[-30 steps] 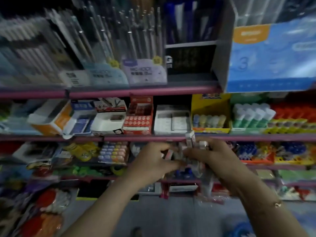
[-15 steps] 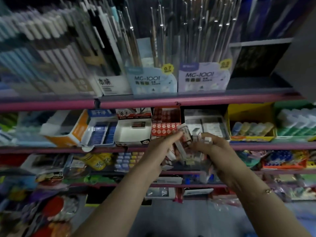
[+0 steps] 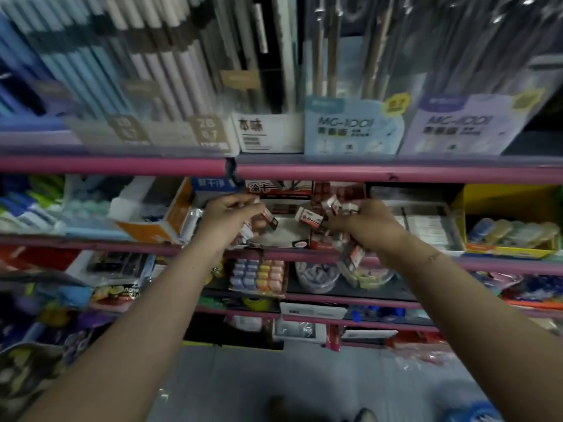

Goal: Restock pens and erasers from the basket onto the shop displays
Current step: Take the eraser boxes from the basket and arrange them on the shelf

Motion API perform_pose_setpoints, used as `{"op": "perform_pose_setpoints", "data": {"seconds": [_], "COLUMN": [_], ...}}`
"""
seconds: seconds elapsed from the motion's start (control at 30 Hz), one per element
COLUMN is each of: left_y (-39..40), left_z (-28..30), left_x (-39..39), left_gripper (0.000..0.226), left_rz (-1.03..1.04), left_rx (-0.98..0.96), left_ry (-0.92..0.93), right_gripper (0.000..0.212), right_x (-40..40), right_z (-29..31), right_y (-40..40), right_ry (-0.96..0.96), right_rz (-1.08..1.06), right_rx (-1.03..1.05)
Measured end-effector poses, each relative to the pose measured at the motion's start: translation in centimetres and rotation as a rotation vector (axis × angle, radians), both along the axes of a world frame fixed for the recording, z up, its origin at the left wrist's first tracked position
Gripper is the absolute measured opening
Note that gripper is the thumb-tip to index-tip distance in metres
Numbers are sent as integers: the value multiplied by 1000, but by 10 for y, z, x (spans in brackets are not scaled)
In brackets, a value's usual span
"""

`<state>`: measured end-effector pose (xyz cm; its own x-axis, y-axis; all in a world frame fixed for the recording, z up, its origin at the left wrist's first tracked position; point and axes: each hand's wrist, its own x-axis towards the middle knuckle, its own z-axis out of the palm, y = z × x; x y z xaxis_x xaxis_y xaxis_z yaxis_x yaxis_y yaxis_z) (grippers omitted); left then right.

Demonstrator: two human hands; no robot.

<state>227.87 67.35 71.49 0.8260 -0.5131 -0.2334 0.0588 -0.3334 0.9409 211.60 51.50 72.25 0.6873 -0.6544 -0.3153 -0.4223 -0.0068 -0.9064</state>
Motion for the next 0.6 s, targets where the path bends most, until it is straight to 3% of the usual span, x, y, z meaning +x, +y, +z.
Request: {"op": "perform_pose_setpoints", "data": {"seconds": [0.03, 0.17, 0.37, 0.47, 0.6], "left_y": [1, 5, 7, 7, -2], "left_z": [-4, -16, -25, -28, -28], "left_x": [7, 29, 48, 53, 54], "left_gripper": [18, 29, 17, 21, 16], "left_rz": [-23, -139, -235, -330, -444], "left_rx": [27, 76, 186, 227, 311], "left_ry": [-17, -142, -285, -311, -380], "right_gripper": [7, 34, 27, 22, 35], "right_x": [14, 58, 89, 96, 100], "right_z": [-4, -16, -4, 3, 2], "right_y": [2, 15, 33, 40, 48], "right_ry": [26, 281, 653, 782, 874], "right_rz": [-1, 160, 545, 604, 658], "right_rx": [-47, -298, -619, -731, -832]}}
